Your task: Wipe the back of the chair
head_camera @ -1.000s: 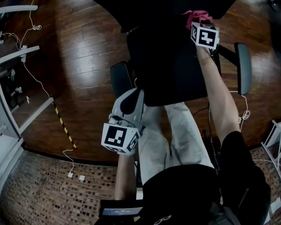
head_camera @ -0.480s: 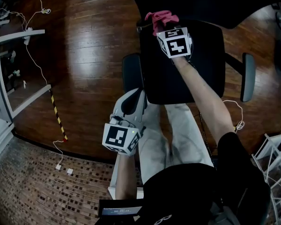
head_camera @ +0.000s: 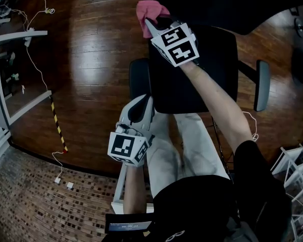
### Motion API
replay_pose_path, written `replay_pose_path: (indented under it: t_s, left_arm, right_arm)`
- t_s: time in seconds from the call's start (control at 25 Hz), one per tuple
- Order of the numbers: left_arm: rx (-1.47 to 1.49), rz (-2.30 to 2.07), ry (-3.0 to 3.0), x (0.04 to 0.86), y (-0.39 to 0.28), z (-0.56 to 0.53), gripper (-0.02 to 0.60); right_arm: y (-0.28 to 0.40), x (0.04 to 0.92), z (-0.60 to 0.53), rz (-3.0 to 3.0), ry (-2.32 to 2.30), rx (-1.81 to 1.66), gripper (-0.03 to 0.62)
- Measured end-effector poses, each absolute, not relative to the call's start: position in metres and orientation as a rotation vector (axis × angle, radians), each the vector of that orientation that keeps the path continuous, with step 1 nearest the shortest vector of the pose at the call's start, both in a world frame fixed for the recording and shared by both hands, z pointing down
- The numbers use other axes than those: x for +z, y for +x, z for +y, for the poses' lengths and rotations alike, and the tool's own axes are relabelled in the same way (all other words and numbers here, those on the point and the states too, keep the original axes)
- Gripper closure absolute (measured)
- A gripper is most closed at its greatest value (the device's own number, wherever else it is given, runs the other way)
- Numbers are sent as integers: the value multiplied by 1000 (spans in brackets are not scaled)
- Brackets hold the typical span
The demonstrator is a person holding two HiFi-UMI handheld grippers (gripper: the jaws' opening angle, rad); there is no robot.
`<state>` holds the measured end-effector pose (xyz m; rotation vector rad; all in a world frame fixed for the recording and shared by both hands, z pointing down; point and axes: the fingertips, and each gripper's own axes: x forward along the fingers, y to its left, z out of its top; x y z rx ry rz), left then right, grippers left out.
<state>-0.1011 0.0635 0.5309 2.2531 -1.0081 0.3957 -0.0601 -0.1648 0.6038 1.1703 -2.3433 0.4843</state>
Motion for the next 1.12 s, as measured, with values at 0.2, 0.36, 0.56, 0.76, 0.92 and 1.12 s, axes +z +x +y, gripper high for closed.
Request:
replay_pose_path:
  t_s: [0.2, 0.36, 0.56, 0.76, 0.92, 1.12]
  left_arm:
    - [421, -985, 2259, 531, -94, 62, 588]
    - [433, -965, 2269, 533, -79, 59, 588]
    - [458, -894, 2309, 532, -50, 56, 588]
    - [484, -824, 2333, 532, -22, 56, 588]
    - [499, -777, 2355, 532, -1, 54, 588]
    - [504, -729, 2379, 530, 19, 48, 588]
  right_arm:
    - [6, 602, -176, -2282, 1339, 563, 545]
    - [74, 597, -178, -2240, 1462, 598, 543]
    - [153, 594, -163, -2169, 1578, 601, 543]
    - [253, 592, -149, -2005, 1790, 654, 543]
    - [328, 586, -133, -1867, 1939, 670, 543]
    - [398, 582, -117, -1691, 2092, 691, 543]
